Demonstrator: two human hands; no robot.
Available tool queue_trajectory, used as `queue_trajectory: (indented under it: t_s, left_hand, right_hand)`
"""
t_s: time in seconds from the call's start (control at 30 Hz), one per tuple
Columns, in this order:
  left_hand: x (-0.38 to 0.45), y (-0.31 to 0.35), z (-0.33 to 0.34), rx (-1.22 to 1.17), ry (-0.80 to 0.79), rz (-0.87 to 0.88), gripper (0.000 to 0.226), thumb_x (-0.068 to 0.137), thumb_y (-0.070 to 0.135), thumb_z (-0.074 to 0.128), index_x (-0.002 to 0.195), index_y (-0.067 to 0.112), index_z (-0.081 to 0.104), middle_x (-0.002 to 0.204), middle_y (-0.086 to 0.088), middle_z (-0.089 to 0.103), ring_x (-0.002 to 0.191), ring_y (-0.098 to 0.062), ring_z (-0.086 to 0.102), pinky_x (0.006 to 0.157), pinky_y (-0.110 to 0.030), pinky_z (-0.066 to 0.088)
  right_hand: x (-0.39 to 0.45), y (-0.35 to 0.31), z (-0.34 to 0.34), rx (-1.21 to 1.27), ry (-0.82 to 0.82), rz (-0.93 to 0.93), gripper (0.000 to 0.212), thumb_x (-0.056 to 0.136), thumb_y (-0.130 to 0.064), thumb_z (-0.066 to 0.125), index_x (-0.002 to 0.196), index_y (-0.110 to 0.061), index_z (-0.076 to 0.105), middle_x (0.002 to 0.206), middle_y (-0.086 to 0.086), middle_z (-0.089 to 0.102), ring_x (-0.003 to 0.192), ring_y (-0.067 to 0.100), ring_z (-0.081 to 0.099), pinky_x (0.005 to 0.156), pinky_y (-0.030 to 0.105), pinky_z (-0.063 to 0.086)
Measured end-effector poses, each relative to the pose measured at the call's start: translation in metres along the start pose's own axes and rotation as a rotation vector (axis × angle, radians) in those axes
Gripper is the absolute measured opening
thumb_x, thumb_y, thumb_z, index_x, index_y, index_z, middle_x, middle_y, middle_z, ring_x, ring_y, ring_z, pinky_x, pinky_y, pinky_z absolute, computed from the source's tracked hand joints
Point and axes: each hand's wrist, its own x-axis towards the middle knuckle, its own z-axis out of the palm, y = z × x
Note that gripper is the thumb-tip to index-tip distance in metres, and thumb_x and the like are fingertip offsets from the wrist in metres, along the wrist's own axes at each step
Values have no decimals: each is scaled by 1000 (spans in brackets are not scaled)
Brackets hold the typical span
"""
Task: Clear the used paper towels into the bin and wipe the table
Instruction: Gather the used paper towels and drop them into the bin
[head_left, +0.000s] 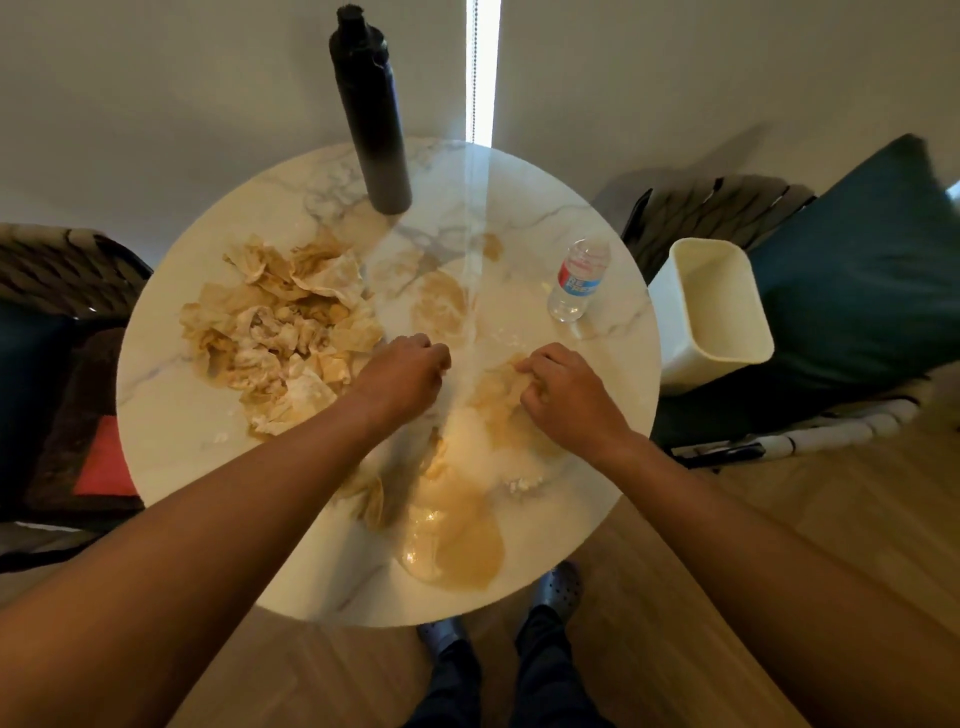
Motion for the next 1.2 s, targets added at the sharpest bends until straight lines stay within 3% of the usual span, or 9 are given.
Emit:
queue_trajectory:
  t_s: [0.33,0.57,0.67,0.73,0.97,1.2]
  left_hand:
    - [60,94,-5,-55,-19,190,19,94,16,57,107,17,70,99,-7,66,88,-29,62,72,-40,53]
    - [99,157,3,-47,-63,285,16,94,21,60,107,19,69,100,-4,67,89,-22,63,76,-40,57]
    - [119,185,7,-40,-80,293,19,96,23,60,114,20,67,108,-2,66,97,-18,63,87,-36,57]
    - [133,202,11,-44,-90,294,20,97,24,59,117,22,65,111,-1,66,99,-17,63,90,-34,56]
    - [189,255,17,-57,-131,289,21,100,25,56,119,21,64,113,-2,65,98,-16,62,90,-34,56]
    - [248,303,28,-70,-154,287,25,100,26,58,124,23,64,118,0,65,103,-18,63,94,-37,56]
  right_hand:
    - [-20,67,-65,22,64,109,29,89,-2,57,114,-5,71,112,4,61,101,20,59,90,28,49]
    - [-38,118,-100,40,113,197,28,94,-6,57,120,-7,69,118,2,60,106,14,57,97,26,48]
    - [-45,140,-114,34,133,234,29,97,-11,57,125,-8,66,123,1,58,114,13,53,102,27,42]
    - [-47,156,-125,23,142,251,30,97,-12,56,125,-8,66,123,2,57,116,16,54,103,32,46]
    - [-40,213,-157,2,114,384,40,97,-15,53,136,-10,59,132,2,51,119,18,52,101,29,42]
    - [-21,268,-177,0,125,438,41,99,-12,50,139,-8,57,139,6,50,126,21,51,106,39,47]
